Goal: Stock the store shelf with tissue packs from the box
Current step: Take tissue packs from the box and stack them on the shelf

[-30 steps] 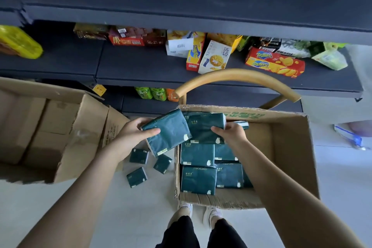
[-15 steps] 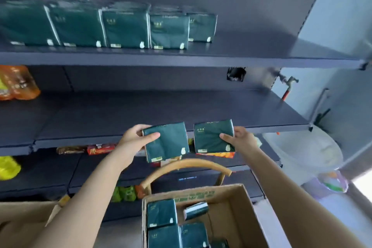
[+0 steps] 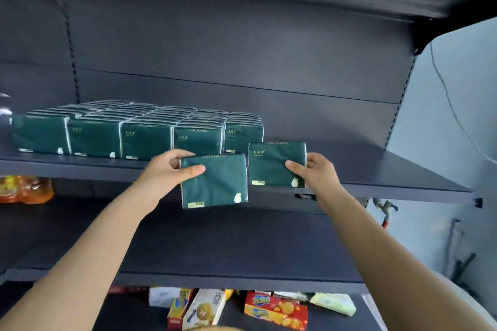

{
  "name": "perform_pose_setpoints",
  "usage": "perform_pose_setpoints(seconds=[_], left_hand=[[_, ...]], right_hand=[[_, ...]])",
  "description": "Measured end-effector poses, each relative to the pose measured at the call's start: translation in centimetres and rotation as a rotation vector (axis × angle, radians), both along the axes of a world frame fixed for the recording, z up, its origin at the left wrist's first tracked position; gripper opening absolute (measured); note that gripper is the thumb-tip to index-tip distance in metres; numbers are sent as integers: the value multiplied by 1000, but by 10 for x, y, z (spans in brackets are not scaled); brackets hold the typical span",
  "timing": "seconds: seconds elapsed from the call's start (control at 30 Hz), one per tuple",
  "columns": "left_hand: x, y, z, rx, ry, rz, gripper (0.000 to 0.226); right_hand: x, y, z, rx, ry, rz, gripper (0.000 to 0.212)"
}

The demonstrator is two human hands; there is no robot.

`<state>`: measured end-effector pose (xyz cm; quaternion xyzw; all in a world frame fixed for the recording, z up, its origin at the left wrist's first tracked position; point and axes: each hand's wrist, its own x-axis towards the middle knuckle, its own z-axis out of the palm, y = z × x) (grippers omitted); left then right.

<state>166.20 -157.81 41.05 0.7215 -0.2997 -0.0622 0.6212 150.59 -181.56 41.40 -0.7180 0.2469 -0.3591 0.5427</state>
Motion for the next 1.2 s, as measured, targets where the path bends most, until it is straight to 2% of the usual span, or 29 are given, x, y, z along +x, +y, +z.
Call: perform_pose_setpoints(seconds=[0.13,0.33,0.63,0.8,0.97,1.07,1.1,1.2], left_hand=[[10,-25,12,-13,-42,59,25],[28,-39,9,92,-57,141,26],[50,-47,2,175,-98,155,30],[55,-52,-1,166,-87,137,31],[50,-52,6,164,-96,132,30],[45,-51,10,161,-98,125,32],[43,-51,11,158,-97,123,32],[36,-51,12,132,-94,102,31]], right_hand=[[46,-35,8,-73,26,62,29],[112,-59,0,-95,65,80,24],[172,-63,-13,-382,262,-1,51],[179,-67,-10,-374,325,-6,43],[159,-58,6,-306,412,44,24],[135,-47,9,-260,267,11,31],[124,-41,6,-187,170,56,31],[94,-10,-9,-30,-59,249,49]])
